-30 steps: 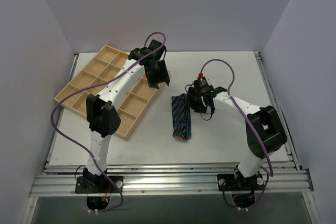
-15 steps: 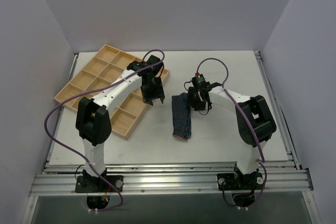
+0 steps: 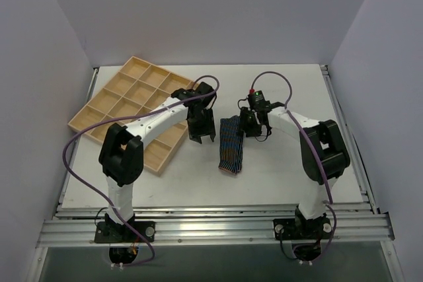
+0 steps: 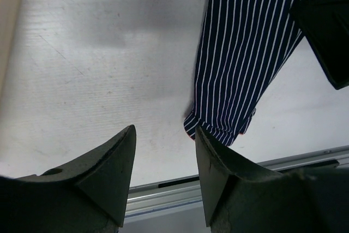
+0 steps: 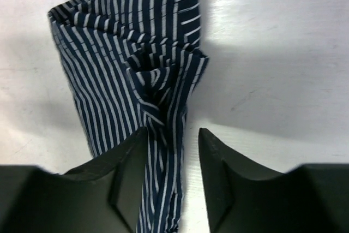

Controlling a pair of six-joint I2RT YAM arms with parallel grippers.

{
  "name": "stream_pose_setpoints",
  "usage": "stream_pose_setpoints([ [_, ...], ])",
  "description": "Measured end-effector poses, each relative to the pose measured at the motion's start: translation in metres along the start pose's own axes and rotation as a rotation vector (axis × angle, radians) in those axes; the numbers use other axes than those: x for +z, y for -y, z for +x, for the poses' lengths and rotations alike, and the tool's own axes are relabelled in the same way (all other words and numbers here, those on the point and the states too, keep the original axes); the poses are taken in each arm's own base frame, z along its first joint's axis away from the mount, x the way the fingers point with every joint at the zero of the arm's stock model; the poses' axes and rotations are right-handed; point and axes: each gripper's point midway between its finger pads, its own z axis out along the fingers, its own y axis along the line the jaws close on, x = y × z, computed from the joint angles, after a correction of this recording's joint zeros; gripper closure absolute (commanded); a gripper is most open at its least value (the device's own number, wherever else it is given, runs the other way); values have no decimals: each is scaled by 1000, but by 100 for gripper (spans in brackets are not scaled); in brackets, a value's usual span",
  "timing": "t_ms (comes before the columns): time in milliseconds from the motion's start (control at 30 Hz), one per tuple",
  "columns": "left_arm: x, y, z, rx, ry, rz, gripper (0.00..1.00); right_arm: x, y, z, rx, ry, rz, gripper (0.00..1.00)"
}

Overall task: Roll the underwear
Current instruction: Fold the underwear

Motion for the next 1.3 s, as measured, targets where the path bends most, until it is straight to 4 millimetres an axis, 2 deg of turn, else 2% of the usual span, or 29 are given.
stream_pose_setpoints([
  [67, 6, 0, 9, 9, -19, -1, 45, -1, -5, 2, -10, -14, -29, 52],
  [167, 11, 1, 20, 19, -40, 3, 45, -9, -12, 6, -20, -25, -75, 47],
  [333, 19, -2, 31, 17, -66, 3, 45, -45, -20, 16, -27, -6, -147, 45],
  [400, 20, -2, 32, 15, -69, 4, 45, -59, -20, 26, -27, 2, -166, 46],
  [500, 20, 0, 32, 13, -66, 17, 46, -69, -22, 54, -36, -23, -178, 50],
  [667, 27, 3, 44, 0, -100, 76, 49, -71, -26, 122, -71, -125, -194, 64],
  [767, 32, 7, 52, -9, -120, 108, 51, -69, -19, 144, -53, -165, -183, 74],
  [867, 33, 15, 56, -4, -129, 132, 52, -66, -14, 150, -27, -173, -169, 76],
  [1067, 36, 28, 64, 1, -136, 180, 53, -61, -16, 148, -5, -148, -184, 77],
  [1300, 50, 27, 79, -28, -180, 187, 54, -55, -12, 154, 7, -148, -185, 79],
])
